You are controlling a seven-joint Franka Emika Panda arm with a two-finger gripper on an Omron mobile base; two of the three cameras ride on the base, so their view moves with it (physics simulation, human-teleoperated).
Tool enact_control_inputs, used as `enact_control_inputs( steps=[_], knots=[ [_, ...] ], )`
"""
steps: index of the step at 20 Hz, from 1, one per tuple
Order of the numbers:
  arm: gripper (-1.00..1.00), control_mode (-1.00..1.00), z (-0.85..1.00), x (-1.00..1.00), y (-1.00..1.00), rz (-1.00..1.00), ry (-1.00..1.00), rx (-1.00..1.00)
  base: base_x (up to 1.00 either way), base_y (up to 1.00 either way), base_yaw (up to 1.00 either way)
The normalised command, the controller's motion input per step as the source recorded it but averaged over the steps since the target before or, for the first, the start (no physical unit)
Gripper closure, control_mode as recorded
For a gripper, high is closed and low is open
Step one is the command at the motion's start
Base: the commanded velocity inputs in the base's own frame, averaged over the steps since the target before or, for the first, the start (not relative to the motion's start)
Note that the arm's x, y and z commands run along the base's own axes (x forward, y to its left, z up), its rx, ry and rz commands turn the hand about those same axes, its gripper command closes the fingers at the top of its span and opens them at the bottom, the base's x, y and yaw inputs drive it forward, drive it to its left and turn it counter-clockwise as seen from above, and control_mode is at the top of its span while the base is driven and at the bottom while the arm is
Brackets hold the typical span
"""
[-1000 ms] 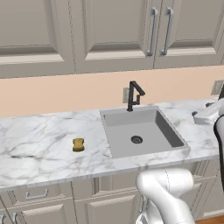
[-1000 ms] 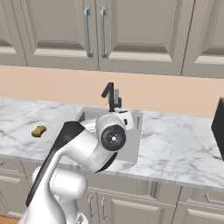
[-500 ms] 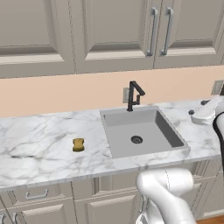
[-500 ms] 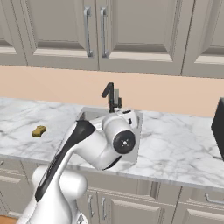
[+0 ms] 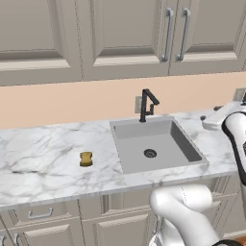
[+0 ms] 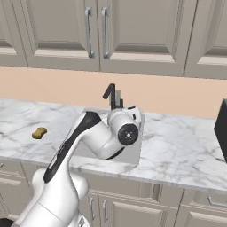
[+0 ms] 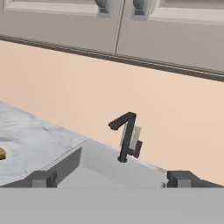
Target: Soak the sponge with water for a few seconds and then drop it inside the sink.
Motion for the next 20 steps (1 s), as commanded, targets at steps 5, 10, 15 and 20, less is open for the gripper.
enact_control_inputs(
  steps=[5, 10, 15, 20],
  knots=[
    [-1.0, -1.0, -0.06, 0.52, 0.0, -0.1, 0.03, 0.0, 0.0, 0.0, 0.0],
    [-1.0, -1.0, -0.17, 0.5, 0.0, -0.01, 0.0, 0.0, 0.0, 0.0, 0.0],
    [-1.0, -1.0, -0.03, 0.18, 0.0, 0.07, 0.0, 0.0, 0.0, 0.0, 0.0],
    [-1.0, -1.0, -0.08, 0.14, 0.0, 0.12, 0.0, 0.0, 0.0, 0.0, 0.0]
  ],
)
